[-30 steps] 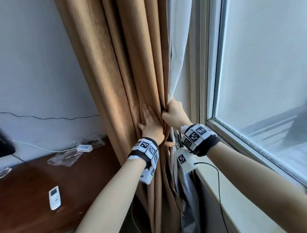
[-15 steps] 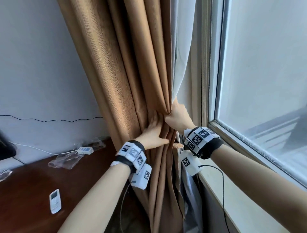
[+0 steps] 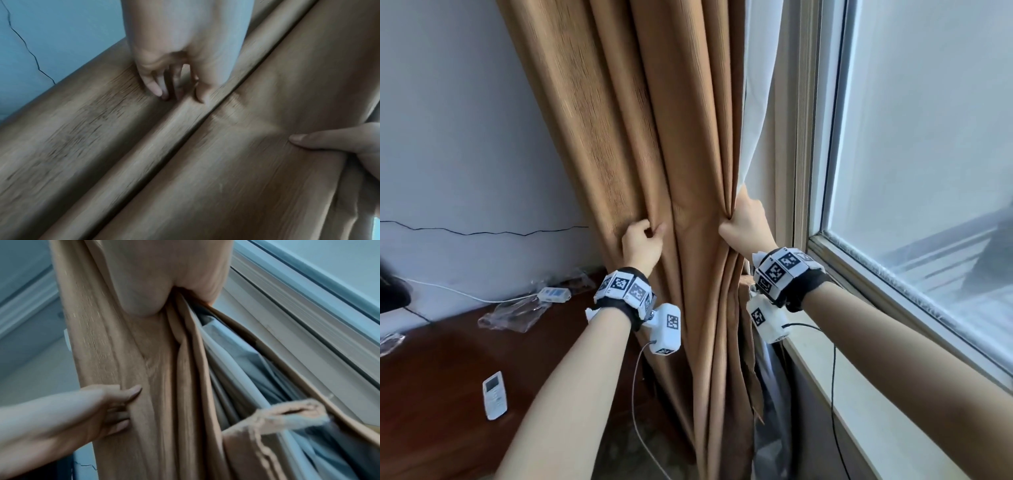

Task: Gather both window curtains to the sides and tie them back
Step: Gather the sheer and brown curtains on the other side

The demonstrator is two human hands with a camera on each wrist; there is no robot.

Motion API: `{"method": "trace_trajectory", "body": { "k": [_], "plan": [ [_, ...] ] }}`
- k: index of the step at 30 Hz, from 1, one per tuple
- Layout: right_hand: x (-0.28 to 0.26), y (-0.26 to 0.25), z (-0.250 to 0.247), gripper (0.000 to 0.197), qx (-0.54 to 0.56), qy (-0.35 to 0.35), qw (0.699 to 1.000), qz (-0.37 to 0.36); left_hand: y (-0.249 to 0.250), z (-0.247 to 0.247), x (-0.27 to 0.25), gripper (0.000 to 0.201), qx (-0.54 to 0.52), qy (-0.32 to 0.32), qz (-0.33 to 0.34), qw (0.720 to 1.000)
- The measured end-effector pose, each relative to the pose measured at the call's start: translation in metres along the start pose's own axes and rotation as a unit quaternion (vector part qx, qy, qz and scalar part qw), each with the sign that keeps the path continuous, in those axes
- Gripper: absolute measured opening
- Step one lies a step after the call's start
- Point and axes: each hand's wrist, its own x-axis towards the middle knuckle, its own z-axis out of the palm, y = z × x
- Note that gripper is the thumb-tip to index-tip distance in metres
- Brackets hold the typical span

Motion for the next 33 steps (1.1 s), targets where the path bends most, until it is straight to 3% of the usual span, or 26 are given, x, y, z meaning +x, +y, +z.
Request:
{"method": "trace_trajectory", "body": {
  "k": [4, 8, 12, 15, 17, 22, 24, 28, 33],
  "plan": [
    [0.002, 0.002, -0.002, 0.073, -0.017, -0.013, 1.000, 0.004, -0.010, -0.006, -0.012, 0.028, 0.019, 0.039, 0.032, 0.999],
    [0.009, 0.001, -0.001, 0.072, -0.034, -0.040, 0.999, 0.005, -0.012, -0.015, -0.016, 0.031, 0.023, 0.039, 0.026, 0.999],
    [0.013, 0.003, -0.003, 0.070, -0.031, -0.056, 0.998, 0.024, -0.024, -0.035, -0.009, 0.032, 0.003, 0.087, -0.037, 0.995],
    [0.016, 0.011, -0.014, 0.066, -0.024, -0.023, 0.998, 0.045, -0.049, -0.062, 0.003, 0.026, -0.038, 0.159, -0.090, 0.982],
    [0.018, 0.015, -0.020, 0.063, -0.030, -0.004, 0.998, 0.052, -0.058, -0.077, 0.006, 0.024, -0.037, 0.172, -0.106, 0.979],
    [0.018, 0.007, -0.014, 0.065, -0.052, 0.000, 0.998, 0.044, -0.042, -0.075, -0.019, 0.027, -0.023, 0.179, -0.063, 0.982],
    [0.015, 0.004, -0.007, 0.069, -0.052, 0.003, 0.998, 0.036, -0.029, -0.062, -0.039, 0.028, -0.034, 0.179, -0.014, 0.983],
    [0.012, 0.001, 0.003, 0.063, -0.060, 0.009, 0.998, 0.031, -0.008, -0.027, -0.075, 0.029, 0.014, 0.122, 0.157, 0.980],
    [0.007, -0.002, 0.011, 0.055, -0.045, 0.018, 0.999, 0.007, 0.021, 0.022, -0.094, 0.060, 0.093, -0.070, 0.186, 0.976]
  ]
}}
